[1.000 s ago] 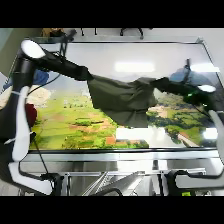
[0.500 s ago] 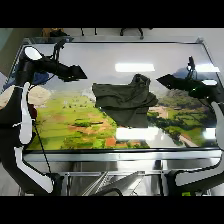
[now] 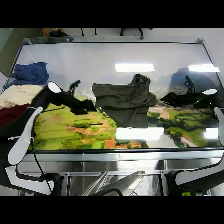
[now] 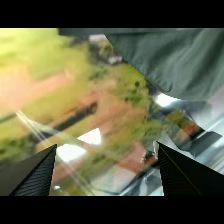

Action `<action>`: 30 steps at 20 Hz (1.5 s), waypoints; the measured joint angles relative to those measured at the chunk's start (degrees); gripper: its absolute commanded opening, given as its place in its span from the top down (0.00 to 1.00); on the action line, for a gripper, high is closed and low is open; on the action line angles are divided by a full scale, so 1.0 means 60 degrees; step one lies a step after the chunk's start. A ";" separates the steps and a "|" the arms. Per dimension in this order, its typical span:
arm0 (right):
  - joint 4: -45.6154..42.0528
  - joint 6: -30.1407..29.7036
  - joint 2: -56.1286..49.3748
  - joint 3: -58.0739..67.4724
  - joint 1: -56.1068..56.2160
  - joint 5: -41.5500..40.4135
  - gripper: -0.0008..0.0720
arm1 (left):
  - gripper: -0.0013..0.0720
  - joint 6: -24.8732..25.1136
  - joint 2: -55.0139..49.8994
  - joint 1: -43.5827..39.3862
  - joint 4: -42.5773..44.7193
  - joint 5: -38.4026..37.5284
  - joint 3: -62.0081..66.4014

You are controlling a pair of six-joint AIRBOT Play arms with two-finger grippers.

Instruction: Fold the shirts.

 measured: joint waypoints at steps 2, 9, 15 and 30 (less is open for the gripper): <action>0.0040 0.0000 -0.0248 -0.0055 0.0040 -0.0095 0.24 | 0.06 0.0029 -0.0058 -0.0765 -0.0521 0.1147 -0.0532; 0.0470 -0.0146 -0.0678 -0.0095 0.0583 -0.0685 0.36 | 0.59 0.0197 -0.1457 -0.2703 -0.1545 0.2820 0.0506; 0.1184 -0.0506 -0.0736 -0.0106 0.0827 -0.0965 0.88 | 0.97 0.0273 -0.2273 -0.2794 -0.1570 0.2091 0.1832; 0.1770 -0.0780 -0.0583 -0.0106 0.0925 -0.0597 0.96 | 0.97 0.0495 -0.2186 -0.2568 -0.1581 0.1490 0.2127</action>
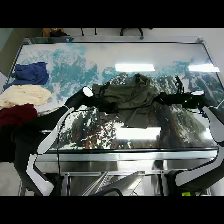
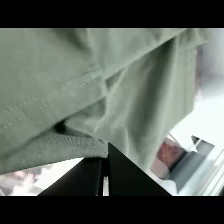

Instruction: Fold the shirts.

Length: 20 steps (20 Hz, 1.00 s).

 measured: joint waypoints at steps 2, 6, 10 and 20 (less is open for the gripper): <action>0.0025 -0.0044 0.0390 0.0000 -0.0018 0.0229 0.96 | 0.97 0.0102 0.0459 0.0182 0.0000 -0.0160 0.0000; 0.1253 -0.0583 0.2204 0.0102 -0.0291 0.0976 0.96 | 0.97 0.0229 0.2342 0.0874 0.0004 -0.0725 0.0007; 0.2779 -0.1242 0.4754 0.0678 -0.0882 0.1282 0.96 | 0.97 0.0357 0.5297 0.1734 -0.0047 -0.1038 0.0015; 0.4309 -0.2233 0.8856 0.1508 -0.1719 0.0484 0.96 | 0.97 0.0761 1.0958 0.3927 -0.0098 -0.0219 0.0022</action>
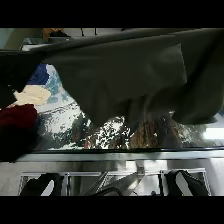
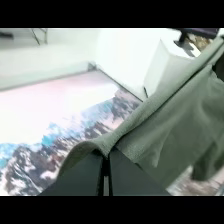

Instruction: Fold the shirts.

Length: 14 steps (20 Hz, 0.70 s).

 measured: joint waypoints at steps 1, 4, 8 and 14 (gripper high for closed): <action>0.0127 -0.0084 -0.0120 0.0044 -0.0007 0.0091 0.96 | 0.97 0.0040 0.0015 0.0055 0.0004 0.0142 0.0004; 0.0386 -0.0397 -0.1239 0.0098 0.0226 0.0579 0.96 | 0.97 0.0379 -0.0776 -0.0153 0.0080 0.0554 0.0000; 0.0568 -0.0867 -0.4226 0.0120 0.1490 -0.0237 0.96 | 0.97 0.0860 -0.3304 -0.0579 0.0160 0.1100 -0.0004; 0.0973 -0.1490 -0.8907 0.0197 0.2798 -0.1322 0.63 | 0.39 0.1195 -0.7803 -0.0554 0.0171 0.2051 0.0342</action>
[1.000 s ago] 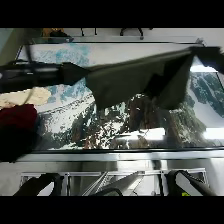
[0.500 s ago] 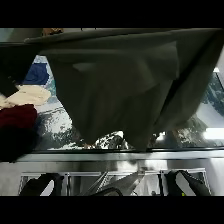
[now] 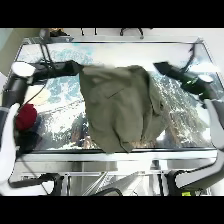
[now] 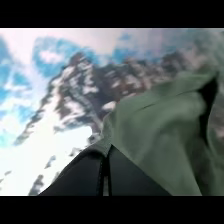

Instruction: Fold the shirts.

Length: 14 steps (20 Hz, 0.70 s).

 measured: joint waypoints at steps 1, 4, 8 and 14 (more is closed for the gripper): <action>0.0146 -0.0055 -0.0419 0.0051 0.0066 -0.0022 0.63 | 0.02 0.0051 -0.0576 0.0004 -0.0062 0.0047 0.0266; -0.0080 -0.0131 -0.0856 0.0178 -0.0175 -0.0087 0.56 | 0.02 0.0007 -0.1938 0.0106 -0.0131 -0.0368 0.1417; -0.2743 0.1443 0.0095 0.0237 -0.1526 0.0386 0.41 | 0.02 -0.0794 -0.2659 0.0765 0.0153 -0.2466 0.3067; -0.6448 0.3574 0.1778 -0.0780 -0.4339 0.2470 0.41 | 0.02 -0.2397 -0.1963 0.1792 0.1479 -0.5941 0.1770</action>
